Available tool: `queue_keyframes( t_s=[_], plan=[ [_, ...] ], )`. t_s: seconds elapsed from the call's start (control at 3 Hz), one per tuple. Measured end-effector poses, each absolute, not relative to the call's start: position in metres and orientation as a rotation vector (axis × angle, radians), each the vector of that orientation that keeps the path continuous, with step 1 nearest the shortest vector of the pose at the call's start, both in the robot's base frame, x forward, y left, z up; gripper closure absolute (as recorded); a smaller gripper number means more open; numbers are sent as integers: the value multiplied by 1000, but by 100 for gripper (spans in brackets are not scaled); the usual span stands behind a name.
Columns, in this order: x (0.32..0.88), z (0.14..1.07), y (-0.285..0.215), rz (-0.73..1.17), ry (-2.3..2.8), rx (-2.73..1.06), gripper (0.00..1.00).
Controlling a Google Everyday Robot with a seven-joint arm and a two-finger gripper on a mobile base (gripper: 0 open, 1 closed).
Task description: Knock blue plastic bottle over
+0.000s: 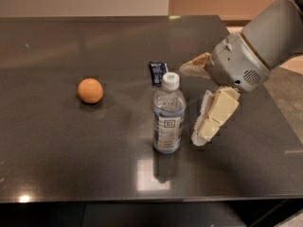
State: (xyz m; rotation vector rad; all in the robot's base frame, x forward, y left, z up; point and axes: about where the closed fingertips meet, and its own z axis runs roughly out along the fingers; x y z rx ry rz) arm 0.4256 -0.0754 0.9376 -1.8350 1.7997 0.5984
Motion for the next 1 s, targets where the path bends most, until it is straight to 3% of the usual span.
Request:
queue_keyframes(
  t_s=[0.33,0.67,1.0],
  plan=[
    [418,939,-57,693,1722,-1823,0],
    [415,936,-43,740,1676,-1825,17],
    [412,934,-36,761,1664,-1829,41]
  ],
)
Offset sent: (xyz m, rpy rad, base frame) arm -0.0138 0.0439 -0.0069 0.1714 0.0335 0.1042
